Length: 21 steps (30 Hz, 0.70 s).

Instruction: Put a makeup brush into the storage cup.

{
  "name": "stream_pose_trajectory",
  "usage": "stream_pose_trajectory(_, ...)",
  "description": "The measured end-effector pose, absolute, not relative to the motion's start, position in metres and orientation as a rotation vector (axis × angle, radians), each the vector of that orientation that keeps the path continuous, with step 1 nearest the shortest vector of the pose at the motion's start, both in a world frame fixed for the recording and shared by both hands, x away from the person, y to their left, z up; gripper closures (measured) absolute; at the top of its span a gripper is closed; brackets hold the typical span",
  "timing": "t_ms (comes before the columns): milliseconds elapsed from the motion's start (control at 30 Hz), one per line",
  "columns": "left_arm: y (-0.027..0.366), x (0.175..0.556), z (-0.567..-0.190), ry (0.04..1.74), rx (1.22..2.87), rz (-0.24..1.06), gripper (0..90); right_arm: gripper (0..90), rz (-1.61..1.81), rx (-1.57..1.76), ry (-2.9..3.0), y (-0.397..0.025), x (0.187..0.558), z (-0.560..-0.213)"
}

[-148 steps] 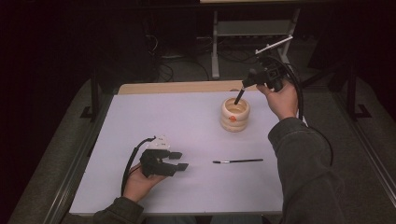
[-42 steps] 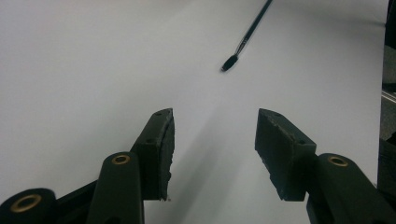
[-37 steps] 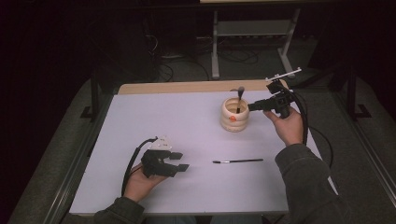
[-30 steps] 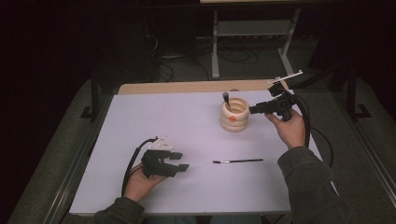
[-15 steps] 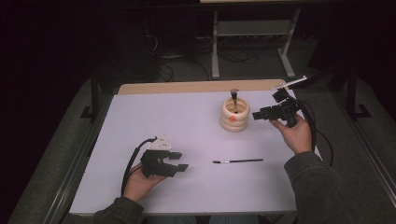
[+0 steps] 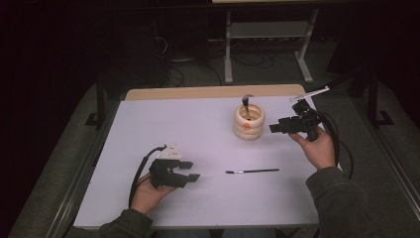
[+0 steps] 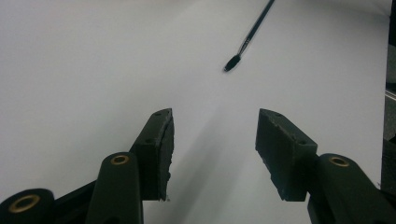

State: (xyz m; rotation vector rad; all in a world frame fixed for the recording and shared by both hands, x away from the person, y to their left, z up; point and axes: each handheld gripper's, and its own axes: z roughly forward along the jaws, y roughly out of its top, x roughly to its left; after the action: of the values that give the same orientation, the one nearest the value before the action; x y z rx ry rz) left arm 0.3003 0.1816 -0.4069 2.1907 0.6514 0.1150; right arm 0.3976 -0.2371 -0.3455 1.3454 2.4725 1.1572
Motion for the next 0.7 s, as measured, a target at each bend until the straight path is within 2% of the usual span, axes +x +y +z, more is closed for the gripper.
stream_pose_trajectory(700,0.182,0.299,-0.406,0.655,2.183,0.12,45.8,38.3,1.15,1.292,2.5,-0.236,0.381,-0.351)
